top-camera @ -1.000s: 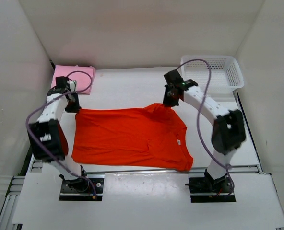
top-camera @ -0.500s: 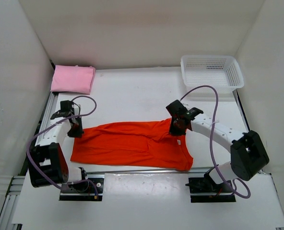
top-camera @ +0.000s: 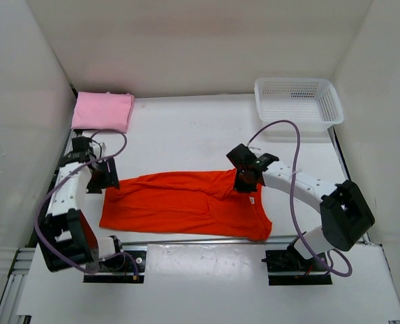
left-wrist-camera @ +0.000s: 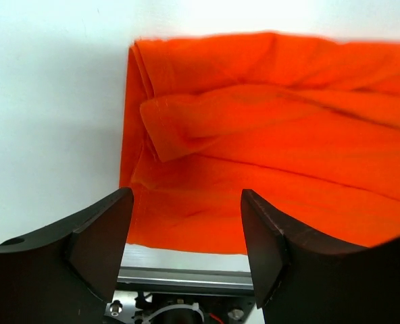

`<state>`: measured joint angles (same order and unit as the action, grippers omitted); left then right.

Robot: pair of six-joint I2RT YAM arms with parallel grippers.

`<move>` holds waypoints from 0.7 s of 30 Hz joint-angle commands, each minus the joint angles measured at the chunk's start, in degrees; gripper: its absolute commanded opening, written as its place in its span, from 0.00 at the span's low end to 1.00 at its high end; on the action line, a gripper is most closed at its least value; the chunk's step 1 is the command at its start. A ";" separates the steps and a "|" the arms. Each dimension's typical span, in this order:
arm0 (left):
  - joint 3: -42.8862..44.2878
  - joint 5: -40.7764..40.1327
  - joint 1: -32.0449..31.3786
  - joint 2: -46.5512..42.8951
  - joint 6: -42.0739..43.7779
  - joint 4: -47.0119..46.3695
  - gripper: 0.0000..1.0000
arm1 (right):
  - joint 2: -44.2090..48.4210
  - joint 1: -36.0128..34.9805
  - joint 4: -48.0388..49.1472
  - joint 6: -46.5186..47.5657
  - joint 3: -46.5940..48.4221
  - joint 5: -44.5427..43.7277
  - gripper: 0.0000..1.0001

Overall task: Fold and stack the t-shirts
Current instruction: Fold the other side of the tshirt into a rectangle

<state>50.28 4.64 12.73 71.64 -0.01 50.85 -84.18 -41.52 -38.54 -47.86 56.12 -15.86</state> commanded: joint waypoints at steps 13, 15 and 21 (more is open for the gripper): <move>23.80 4.84 5.19 27.84 0.01 12.16 0.73 | -3.88 -0.49 1.28 2.42 4.79 -3.48 0.00; 24.51 6.34 6.34 28.82 0.01 12.87 0.70 | -3.88 -0.49 1.28 2.94 4.79 -3.48 0.00; 21.52 7.40 6.34 31.44 0.01 10.40 0.67 | -4.41 -0.49 1.28 3.47 4.79 -4.01 0.00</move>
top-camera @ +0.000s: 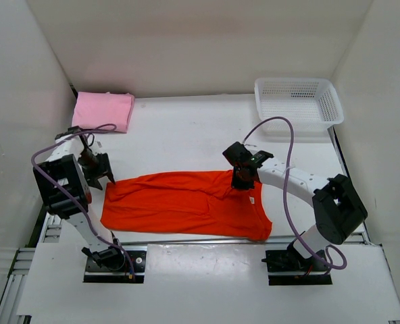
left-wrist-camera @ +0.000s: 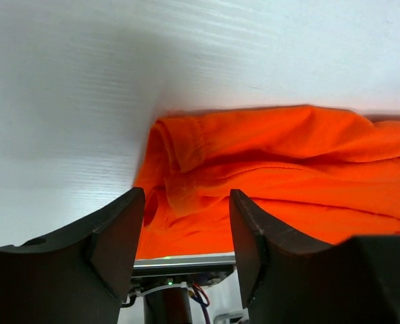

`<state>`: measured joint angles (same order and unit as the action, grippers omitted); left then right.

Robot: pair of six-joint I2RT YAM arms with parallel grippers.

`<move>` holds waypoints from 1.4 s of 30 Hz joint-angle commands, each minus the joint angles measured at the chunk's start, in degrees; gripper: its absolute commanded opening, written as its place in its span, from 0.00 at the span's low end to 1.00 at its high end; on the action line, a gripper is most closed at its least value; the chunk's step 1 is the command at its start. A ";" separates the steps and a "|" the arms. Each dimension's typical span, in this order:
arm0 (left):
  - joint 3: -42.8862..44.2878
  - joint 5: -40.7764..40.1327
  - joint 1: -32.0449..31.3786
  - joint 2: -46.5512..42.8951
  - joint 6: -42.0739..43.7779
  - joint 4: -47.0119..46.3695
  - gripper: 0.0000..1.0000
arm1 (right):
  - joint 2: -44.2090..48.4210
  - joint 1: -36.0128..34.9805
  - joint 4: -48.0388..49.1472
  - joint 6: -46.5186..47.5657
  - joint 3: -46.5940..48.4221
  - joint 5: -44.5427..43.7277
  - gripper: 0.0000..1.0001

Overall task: Fold and stack the t-shirts
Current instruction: Fold the other side of the tshirt into a rectangle

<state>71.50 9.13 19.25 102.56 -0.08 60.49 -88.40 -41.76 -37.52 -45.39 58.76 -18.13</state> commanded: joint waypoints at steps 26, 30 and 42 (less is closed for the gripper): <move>-5.67 4.94 0.53 -3.07 0.08 0.59 0.10 | -0.19 -0.25 0.25 0.47 0.56 -2.26 0.00; -2.53 1.69 0.53 -6.23 0.08 -0.81 0.10 | 0.33 -0.25 -0.97 1.62 4.16 -3.31 0.00; -1.53 -10.36 -6.58 -22.49 0.08 -12.06 0.10 | -1.51 3.26 -7.39 9.17 18.75 -4.11 0.00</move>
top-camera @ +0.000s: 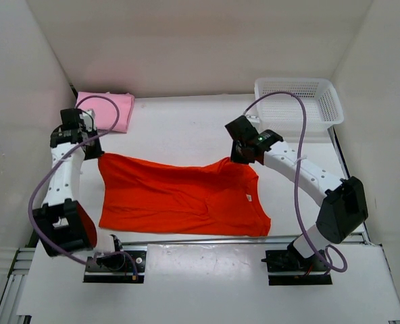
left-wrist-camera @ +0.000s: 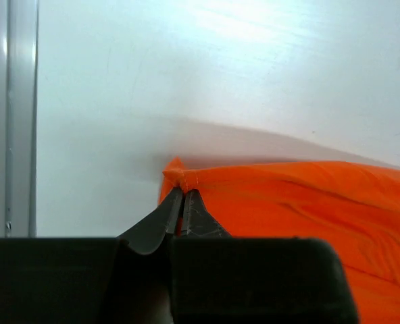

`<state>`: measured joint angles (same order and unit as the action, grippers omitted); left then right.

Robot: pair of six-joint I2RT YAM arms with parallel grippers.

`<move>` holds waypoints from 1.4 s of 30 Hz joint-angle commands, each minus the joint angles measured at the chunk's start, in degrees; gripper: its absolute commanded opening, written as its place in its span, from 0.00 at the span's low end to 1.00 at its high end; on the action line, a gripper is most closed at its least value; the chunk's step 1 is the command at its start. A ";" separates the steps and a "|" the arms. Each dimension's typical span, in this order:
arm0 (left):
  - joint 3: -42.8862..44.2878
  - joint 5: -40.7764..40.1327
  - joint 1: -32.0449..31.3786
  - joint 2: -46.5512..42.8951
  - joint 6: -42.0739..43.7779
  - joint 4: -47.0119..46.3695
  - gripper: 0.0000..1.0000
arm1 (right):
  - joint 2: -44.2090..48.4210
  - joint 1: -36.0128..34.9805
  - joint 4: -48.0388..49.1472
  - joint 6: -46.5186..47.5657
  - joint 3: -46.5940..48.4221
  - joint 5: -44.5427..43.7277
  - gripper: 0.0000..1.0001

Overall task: Fold and stack the t-shirts
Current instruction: Fold the other side of the tshirt into a rectangle

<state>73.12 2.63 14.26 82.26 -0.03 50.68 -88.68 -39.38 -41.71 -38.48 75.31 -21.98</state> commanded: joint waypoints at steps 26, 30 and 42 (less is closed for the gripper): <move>-31.38 -10.10 -2.40 -19.25 0.03 -11.74 0.10 | 11.86 -3.95 -1.62 -9.08 -18.36 0.54 0.00; -30.32 -10.10 -2.40 -18.01 0.03 -11.74 0.10 | 11.87 -3.95 -3.02 -9.07 -17.04 0.53 0.00; -36.30 -11.33 -2.40 -18.71 0.03 -11.74 0.21 | 13.01 -5.00 -0.21 -13.45 -25.82 7.99 0.03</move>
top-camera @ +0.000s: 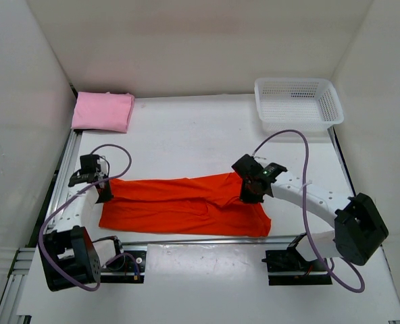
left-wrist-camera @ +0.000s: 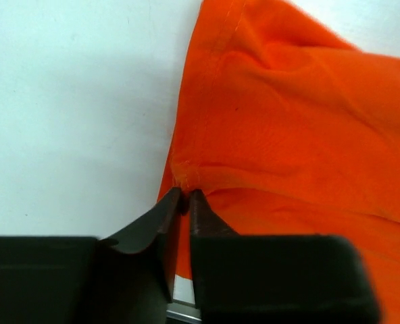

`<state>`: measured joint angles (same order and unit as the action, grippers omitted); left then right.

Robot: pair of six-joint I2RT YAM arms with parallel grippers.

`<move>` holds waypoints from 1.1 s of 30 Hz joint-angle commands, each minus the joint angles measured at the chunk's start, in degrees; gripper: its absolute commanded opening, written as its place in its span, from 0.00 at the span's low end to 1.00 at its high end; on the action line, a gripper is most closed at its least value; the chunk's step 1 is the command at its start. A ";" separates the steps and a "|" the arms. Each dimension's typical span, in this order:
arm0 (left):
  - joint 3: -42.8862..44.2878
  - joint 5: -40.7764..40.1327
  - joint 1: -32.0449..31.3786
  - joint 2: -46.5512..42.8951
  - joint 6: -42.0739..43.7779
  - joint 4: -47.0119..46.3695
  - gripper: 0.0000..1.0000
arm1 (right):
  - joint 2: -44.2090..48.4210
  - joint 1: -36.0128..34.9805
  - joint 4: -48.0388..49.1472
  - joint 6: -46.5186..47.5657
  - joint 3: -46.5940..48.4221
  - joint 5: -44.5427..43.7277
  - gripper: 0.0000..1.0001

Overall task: Fold and stack the t-shirts
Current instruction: Fold the other side of the tshirt into a rectangle

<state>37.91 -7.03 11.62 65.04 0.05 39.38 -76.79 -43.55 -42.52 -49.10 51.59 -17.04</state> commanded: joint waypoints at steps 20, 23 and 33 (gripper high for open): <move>20.51 1.27 -41.65 -5.65 -0.05 10.07 0.53 | 4.55 3.11 -3.70 0.58 -2.55 1.82 0.42; 31.76 9.63 -51.14 7.00 -0.05 13.70 0.60 | 3.14 9.70 -3.71 1.99 -1.50 7.00 0.42; 44.88 6.59 -77.27 35.32 -0.05 3.26 0.83 | 1.56 23.42 0.60 4.44 -0.27 20.90 0.42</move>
<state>79.50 -0.30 -65.01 99.81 0.05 45.30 -75.11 -21.82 -43.00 -46.94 48.45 -0.69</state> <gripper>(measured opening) 0.830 0.416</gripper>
